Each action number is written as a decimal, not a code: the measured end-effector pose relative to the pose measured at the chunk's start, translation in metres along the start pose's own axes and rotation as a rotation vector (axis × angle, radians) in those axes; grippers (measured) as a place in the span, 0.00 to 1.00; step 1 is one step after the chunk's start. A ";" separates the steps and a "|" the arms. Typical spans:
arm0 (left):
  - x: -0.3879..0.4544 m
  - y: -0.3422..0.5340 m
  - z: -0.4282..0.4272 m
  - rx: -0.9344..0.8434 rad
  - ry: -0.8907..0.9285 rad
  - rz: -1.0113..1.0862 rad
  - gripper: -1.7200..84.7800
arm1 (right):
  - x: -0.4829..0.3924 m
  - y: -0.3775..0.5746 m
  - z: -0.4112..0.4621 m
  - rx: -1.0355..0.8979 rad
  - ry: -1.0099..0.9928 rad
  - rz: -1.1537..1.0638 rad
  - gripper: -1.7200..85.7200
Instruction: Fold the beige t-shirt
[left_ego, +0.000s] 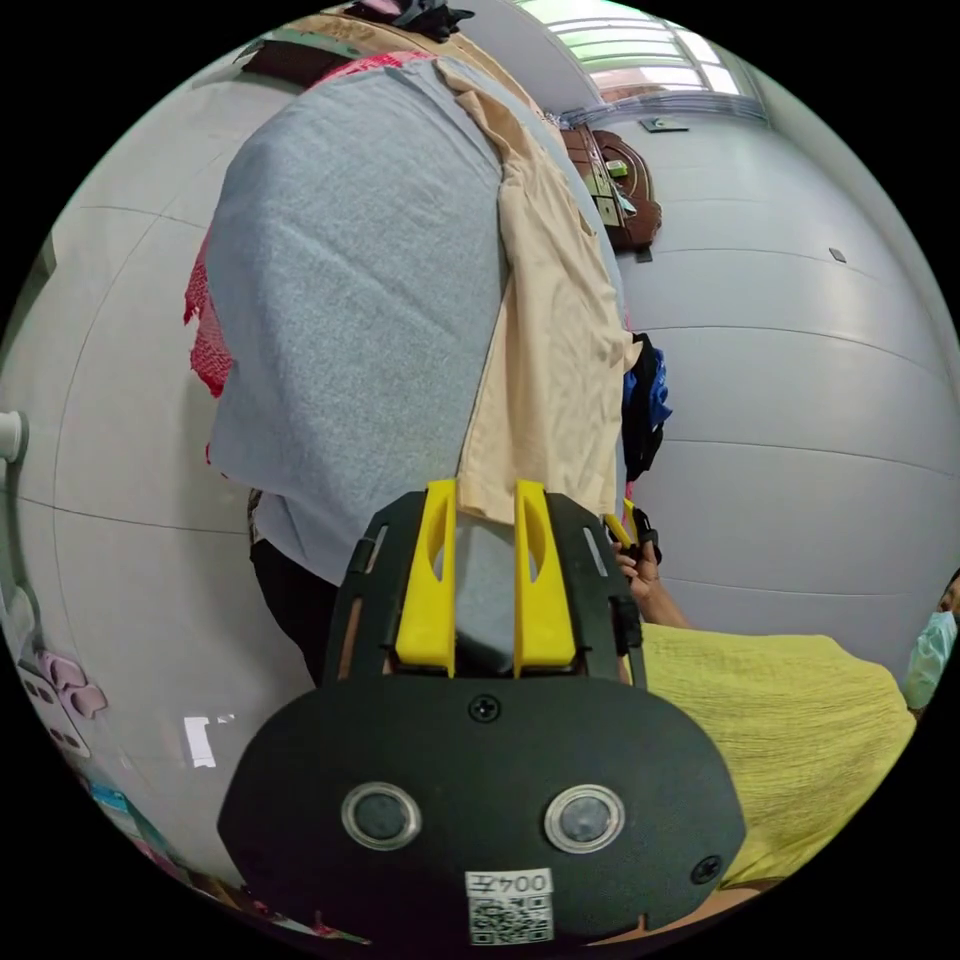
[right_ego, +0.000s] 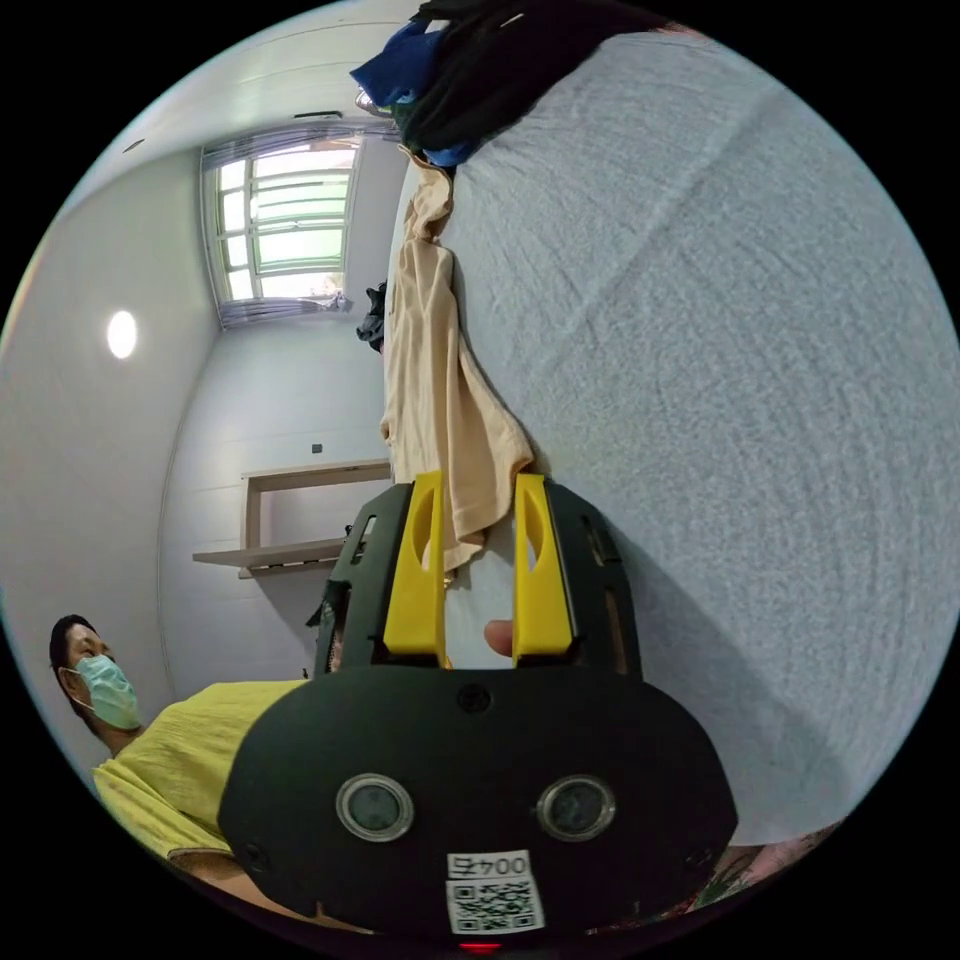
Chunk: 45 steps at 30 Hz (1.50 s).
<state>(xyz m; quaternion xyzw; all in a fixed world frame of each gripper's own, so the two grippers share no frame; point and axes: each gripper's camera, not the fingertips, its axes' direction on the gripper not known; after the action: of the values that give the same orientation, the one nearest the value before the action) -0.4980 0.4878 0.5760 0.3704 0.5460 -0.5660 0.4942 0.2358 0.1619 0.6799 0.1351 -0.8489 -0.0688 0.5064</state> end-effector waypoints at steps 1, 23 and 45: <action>-0.001 0.000 0.000 -0.005 0.004 -0.003 0.12 | -0.003 0.000 0.002 -0.005 -0.002 -0.002 0.15; 0.033 0.007 0.007 -0.041 -0.027 0.047 0.05 | -0.058 0.013 0.011 0.170 0.048 -0.024 0.02; 0.082 0.052 -0.051 0.177 -0.097 -0.031 0.04 | -0.138 0.117 0.030 0.035 0.340 -0.197 0.02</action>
<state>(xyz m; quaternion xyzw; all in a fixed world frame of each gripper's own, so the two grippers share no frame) -0.4740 0.5291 0.4773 0.3765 0.4749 -0.6368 0.4766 0.2528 0.3139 0.5790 0.2361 -0.7348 -0.0793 0.6309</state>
